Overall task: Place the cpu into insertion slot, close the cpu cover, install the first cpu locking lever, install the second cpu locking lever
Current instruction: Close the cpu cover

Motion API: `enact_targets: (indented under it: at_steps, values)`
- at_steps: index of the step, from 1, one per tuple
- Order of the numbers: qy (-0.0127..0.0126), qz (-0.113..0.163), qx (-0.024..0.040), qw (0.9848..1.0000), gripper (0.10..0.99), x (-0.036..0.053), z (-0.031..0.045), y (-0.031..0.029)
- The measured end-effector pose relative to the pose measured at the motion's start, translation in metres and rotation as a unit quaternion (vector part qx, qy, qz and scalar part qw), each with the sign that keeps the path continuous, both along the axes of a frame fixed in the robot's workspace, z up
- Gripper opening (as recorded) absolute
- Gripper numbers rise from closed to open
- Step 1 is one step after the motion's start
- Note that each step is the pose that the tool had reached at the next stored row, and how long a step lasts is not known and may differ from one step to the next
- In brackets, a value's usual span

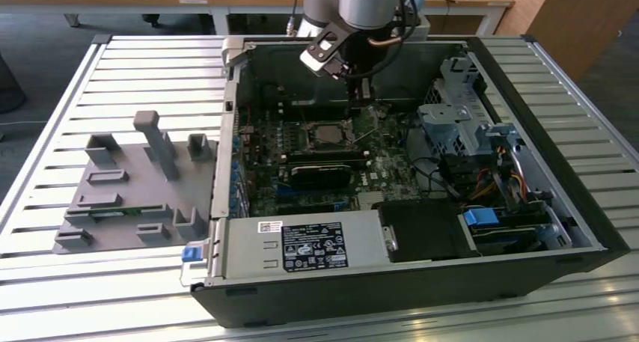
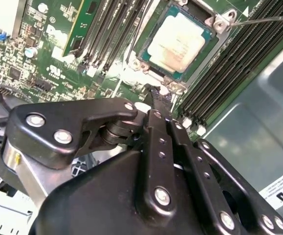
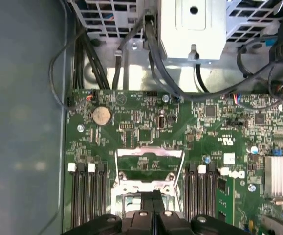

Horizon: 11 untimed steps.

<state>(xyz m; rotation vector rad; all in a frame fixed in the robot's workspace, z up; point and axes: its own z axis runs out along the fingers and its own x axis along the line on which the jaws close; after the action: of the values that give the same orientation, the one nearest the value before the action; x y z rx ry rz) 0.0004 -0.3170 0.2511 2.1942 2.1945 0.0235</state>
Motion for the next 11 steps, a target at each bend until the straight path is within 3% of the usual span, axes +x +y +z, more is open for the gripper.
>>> enact_targets:
  at_steps: [6, 11]
  values:
    - [0.0000, 0.000, 0.0001, 1.0000, 0.106, 0.0018, 0.0093, 0.0000]
    - [0.0000, 0.000, 0.0001, 1.0000, 0.106, 0.0098, 0.0101, 0.0000]
